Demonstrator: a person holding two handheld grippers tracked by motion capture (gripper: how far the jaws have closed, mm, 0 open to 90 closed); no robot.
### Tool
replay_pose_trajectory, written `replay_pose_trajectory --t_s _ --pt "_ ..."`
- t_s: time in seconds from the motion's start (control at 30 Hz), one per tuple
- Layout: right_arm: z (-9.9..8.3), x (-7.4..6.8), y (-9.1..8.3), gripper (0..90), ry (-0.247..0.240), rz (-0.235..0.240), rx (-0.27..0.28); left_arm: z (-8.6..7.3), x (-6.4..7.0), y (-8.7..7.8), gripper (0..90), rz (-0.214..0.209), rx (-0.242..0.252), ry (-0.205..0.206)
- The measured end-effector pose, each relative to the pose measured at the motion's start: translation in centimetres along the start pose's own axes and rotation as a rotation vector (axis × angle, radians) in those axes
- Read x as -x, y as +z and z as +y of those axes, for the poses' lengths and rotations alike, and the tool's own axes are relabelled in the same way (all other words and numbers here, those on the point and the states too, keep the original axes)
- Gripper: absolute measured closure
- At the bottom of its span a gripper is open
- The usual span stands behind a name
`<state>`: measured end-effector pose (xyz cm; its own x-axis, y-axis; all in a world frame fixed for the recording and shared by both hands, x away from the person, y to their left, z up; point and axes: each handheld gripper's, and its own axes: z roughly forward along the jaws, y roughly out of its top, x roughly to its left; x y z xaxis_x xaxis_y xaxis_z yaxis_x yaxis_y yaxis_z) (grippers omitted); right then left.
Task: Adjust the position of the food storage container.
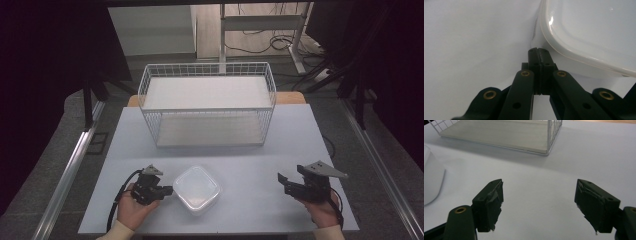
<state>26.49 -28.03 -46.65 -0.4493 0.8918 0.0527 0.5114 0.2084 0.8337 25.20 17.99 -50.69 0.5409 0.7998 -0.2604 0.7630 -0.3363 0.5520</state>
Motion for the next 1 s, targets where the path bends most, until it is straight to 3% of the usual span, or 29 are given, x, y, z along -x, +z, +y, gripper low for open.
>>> replay_pose_trajectory --t_s 0.33,0.6,0.77,1.0 --pt "0.1 0.0 -0.1 22.7 0.011 0.003 0.008 2.5 1.3 1.9 89.7 -0.018 -0.006 0.022" --pt "0.1 -0.1 0.0 22.7 0.009 0.003 0.004 4.7 2.9 4.0 89.7 -0.044 -0.017 0.069" --pt "0.1 -0.2 0.1 22.8 0.006 0.005 0.000 5.0 3.5 4.5 89.7 -0.047 -0.024 0.092" --pt "0.1 -0.4 0.2 22.7 -0.002 0.013 0.001 4.9 3.3 4.3 89.6 -0.054 -0.004 0.095"
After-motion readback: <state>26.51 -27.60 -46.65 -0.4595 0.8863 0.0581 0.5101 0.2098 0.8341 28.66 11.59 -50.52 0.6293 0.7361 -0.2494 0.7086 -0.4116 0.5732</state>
